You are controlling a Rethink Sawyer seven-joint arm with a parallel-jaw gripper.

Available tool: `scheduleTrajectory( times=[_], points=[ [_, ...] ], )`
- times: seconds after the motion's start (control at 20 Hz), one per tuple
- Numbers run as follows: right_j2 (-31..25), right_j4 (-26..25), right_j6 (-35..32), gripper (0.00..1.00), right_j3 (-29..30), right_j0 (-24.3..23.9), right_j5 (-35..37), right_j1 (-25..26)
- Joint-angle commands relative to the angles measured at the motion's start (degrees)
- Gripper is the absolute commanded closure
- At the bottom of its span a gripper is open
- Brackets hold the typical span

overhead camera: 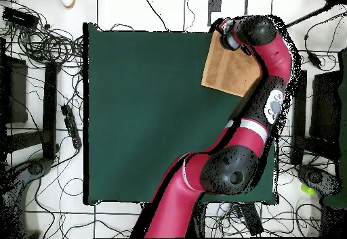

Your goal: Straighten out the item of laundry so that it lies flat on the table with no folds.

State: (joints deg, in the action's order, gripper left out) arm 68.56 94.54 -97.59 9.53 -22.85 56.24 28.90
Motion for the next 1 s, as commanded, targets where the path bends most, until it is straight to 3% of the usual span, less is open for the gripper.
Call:
scheduleTrajectory(
  times=[0.05, 0.3, 0.65, 1.0],
  points=[
    [1.01, -2.66, -10.04, 0.0, -2.18, 3.33, 6.07, 2.65],
    [-1.29, -4.55, -6.0, 0.0, -1.37, 2.68, 8.94, 2.03],
    [-14.79, -12.02, 2.34, 0.0, 5.37, 5.42, 6.72, -0.06],
    [-18.45, -15.11, 11.67, 0.0, -1.37, 1.25, 8.34, 2.73]
  ],
)
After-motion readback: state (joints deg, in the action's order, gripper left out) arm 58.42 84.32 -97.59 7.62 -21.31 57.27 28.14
